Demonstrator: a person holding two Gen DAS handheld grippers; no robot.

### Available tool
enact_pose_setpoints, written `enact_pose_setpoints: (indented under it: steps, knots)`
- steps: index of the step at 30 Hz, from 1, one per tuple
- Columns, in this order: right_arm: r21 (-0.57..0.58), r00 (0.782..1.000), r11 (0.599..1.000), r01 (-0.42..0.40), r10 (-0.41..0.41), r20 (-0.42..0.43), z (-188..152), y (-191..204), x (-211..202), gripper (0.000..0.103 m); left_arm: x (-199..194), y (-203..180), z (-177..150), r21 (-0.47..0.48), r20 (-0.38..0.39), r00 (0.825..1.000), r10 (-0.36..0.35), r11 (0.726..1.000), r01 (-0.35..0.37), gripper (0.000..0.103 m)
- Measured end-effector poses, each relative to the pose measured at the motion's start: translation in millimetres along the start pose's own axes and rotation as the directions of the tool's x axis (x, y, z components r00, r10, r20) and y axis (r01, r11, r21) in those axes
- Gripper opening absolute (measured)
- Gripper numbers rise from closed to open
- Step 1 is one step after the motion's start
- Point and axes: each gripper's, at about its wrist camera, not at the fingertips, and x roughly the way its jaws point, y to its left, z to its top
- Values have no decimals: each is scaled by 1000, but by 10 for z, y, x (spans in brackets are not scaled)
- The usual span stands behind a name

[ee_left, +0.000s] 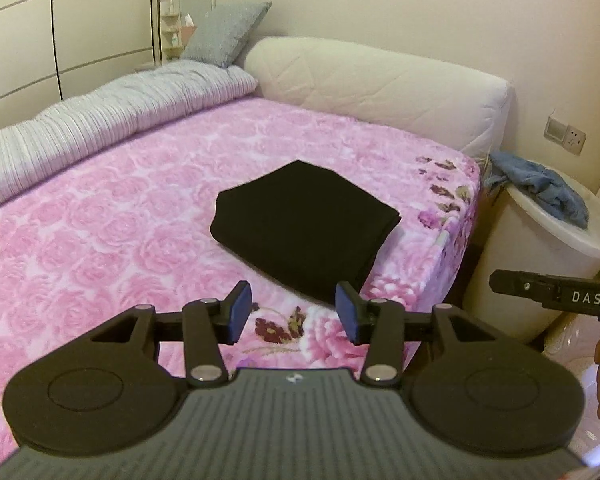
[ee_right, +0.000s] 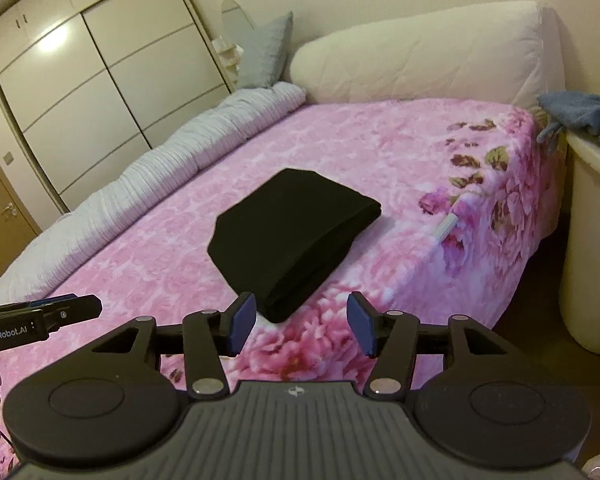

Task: Fold clothes
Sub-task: 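Lower both grippers onto the folded trousers and close them on the sides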

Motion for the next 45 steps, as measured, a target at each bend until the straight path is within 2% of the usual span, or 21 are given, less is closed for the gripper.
enact_pose_setpoints:
  steps: [9,12,15,17,21,24,27,33,37,41,43,45]
  knots:
    - [-3,998,1000,-13,14,57,-111,17,-389,57,-361,-79,-199,-22,38,999,-8,1000,9,46]
    - [4,998,1000,-14,14,56,-132,-26,-390,60,-313,33,-253,-84,33,999,-43,995,46,48]
    - [40,1000,999,-14,12,28,-129,-136,-236,61,-93,269,-294,-199,19,995,-98,975,100,51]
    - [84,1000,996,-26,26,2,-133,-239,-73,61,121,410,-307,-288,5,990,-140,948,135,51]
    - [203,994,976,-72,87,-68,-156,-477,345,61,592,705,-352,-464,-18,980,-196,870,165,52]
    - [306,983,944,-120,155,-94,-149,-629,650,61,931,877,-362,-554,-24,974,-224,814,174,53]
    - [374,977,917,-140,189,-98,-106,-726,921,61,1259,1059,-360,-625,-24,968,-249,760,179,54]
    - [456,969,877,-150,222,-109,-9,-860,1392,62,1755,1253,-356,-699,-26,962,-271,693,177,56]
    - [547,961,821,-164,258,-98,12,-974,1634,63,1995,1314,-332,-733,-16,960,-278,657,178,57]
    - [649,952,738,-183,299,-71,11,-1081,1834,67,2244,1385,-312,-779,-4,960,-280,603,173,58]
    - [688,952,706,-167,297,-74,9,-1136,1948,67,2374,1434,-295,-799,-10,962,-274,580,157,58]
    - [694,959,707,-135,269,-88,33,-1175,2056,67,2503,1482,-279,-819,-16,963,-268,556,141,58]
